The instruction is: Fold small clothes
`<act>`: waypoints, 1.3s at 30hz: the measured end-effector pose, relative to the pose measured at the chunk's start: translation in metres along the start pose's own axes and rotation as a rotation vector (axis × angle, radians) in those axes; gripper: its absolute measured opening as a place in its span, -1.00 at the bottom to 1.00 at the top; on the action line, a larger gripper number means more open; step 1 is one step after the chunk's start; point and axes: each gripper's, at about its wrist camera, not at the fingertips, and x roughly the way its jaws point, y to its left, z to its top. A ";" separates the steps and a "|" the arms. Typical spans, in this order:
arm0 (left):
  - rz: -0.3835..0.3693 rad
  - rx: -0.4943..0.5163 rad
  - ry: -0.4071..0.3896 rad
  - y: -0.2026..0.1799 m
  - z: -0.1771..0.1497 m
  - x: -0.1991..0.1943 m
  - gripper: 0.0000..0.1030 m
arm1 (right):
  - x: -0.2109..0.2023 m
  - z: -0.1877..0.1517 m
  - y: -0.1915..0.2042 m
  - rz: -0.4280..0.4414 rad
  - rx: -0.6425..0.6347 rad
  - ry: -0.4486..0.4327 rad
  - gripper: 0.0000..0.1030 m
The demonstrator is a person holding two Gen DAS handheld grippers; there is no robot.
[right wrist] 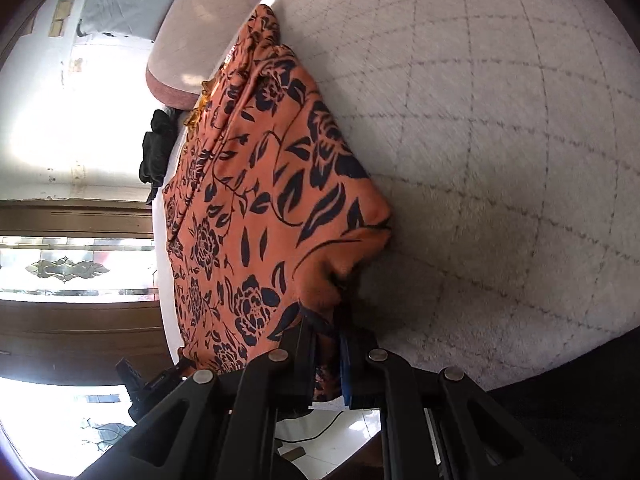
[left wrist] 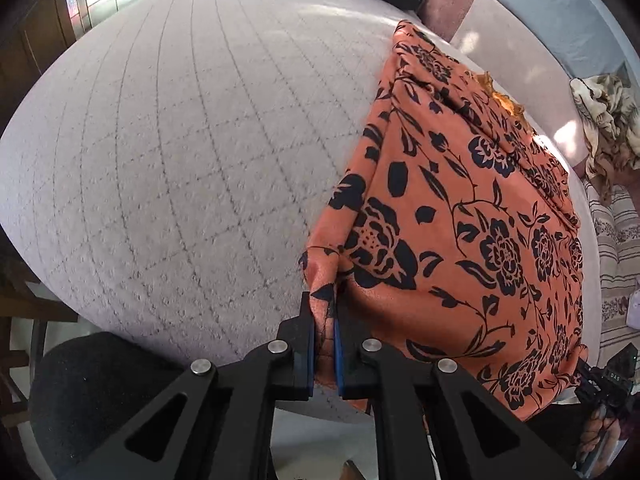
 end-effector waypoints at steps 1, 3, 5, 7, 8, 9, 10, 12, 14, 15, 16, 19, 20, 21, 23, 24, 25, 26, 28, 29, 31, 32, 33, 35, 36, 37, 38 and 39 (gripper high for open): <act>0.002 0.016 -0.010 -0.003 0.001 -0.002 -0.85 | -0.001 0.000 0.001 0.003 -0.005 -0.004 -0.81; 0.012 0.029 -0.001 -0.005 0.003 -0.001 -0.86 | -0.003 0.002 -0.002 0.003 -0.001 -0.003 -0.81; 0.014 0.029 0.005 -0.008 0.005 -0.002 -0.86 | -0.002 0.004 -0.006 0.008 0.014 0.006 -0.81; 0.001 0.055 -0.020 -0.018 0.015 -0.009 -0.86 | -0.003 0.007 -0.004 0.029 0.019 0.006 -0.81; -0.011 0.070 -0.041 -0.026 0.024 -0.013 -0.86 | -0.003 0.011 0.001 0.042 0.009 0.002 -0.81; -0.030 0.084 -0.065 -0.034 0.035 -0.020 -0.86 | -0.005 0.017 0.007 0.065 0.004 -0.005 -0.81; -0.056 0.101 -0.098 -0.043 0.050 -0.029 -0.86 | -0.006 0.026 0.014 0.098 0.001 -0.012 -0.81; -0.102 0.132 -0.165 -0.065 0.088 -0.042 -0.86 | -0.008 0.053 0.037 0.153 -0.030 -0.042 -0.81; -0.153 0.146 -0.237 -0.085 0.133 -0.050 -0.86 | -0.010 0.094 0.067 0.222 -0.058 -0.095 -0.82; -0.168 0.147 -0.269 -0.093 0.156 -0.051 -0.86 | -0.013 0.119 0.084 0.257 -0.077 -0.139 -0.82; -0.174 0.156 -0.294 -0.103 0.179 -0.048 -0.85 | -0.015 0.145 0.101 0.271 -0.103 -0.187 -0.82; -0.117 0.117 -0.350 -0.123 0.246 -0.005 -0.70 | 0.005 0.224 0.136 0.313 -0.123 -0.252 -0.74; -0.094 0.124 -0.331 -0.128 0.266 0.020 -0.53 | 0.021 0.246 0.140 0.310 -0.118 -0.251 -0.73; -0.048 0.117 -0.291 -0.129 0.281 0.046 -0.01 | 0.038 0.265 0.140 0.278 -0.126 -0.250 -0.56; 0.029 0.098 -0.222 -0.124 0.299 0.088 0.27 | 0.064 0.282 0.125 0.145 -0.087 -0.263 0.25; 0.047 0.084 -0.205 -0.116 0.300 0.096 0.27 | 0.071 0.280 0.119 0.100 -0.079 -0.270 0.44; 0.044 0.067 -0.211 -0.108 0.298 0.095 0.27 | 0.072 0.274 0.115 0.107 -0.088 -0.280 0.44; 0.021 0.049 -0.245 -0.101 0.294 0.086 0.27 | 0.068 0.264 0.112 0.124 -0.100 -0.288 0.44; -0.001 0.042 -0.311 -0.090 0.279 0.063 0.27 | 0.052 0.243 0.113 0.081 -0.155 -0.315 0.44; 0.004 0.053 -0.324 -0.086 0.268 0.050 0.27 | 0.042 0.230 0.113 0.073 -0.179 -0.338 0.44; -0.012 0.064 -0.342 -0.079 0.240 0.026 0.27 | 0.024 0.206 0.107 0.070 -0.172 -0.360 0.44; -0.032 0.052 -0.342 -0.074 0.223 0.016 0.27 | 0.017 0.191 0.103 0.073 -0.148 -0.364 0.44; -0.050 0.037 -0.334 -0.070 0.206 0.008 0.28 | 0.012 0.174 0.096 0.087 -0.116 -0.368 0.44; -0.082 0.010 -0.332 -0.062 0.173 0.001 0.38 | 0.013 0.138 0.087 0.116 -0.069 -0.353 0.44; -0.078 -0.018 -0.327 -0.060 0.160 0.002 0.43 | 0.020 0.122 0.082 0.116 -0.052 -0.335 0.44; -0.082 -0.043 -0.307 -0.059 0.148 0.008 0.44 | 0.029 0.112 0.077 0.113 -0.030 -0.307 0.44; -0.104 -0.062 -0.273 -0.059 0.139 0.017 0.44 | 0.039 0.107 0.072 0.107 -0.008 -0.280 0.44; -0.116 -0.077 -0.223 -0.061 0.134 0.030 0.44 | 0.050 0.107 0.067 0.094 0.022 -0.260 0.44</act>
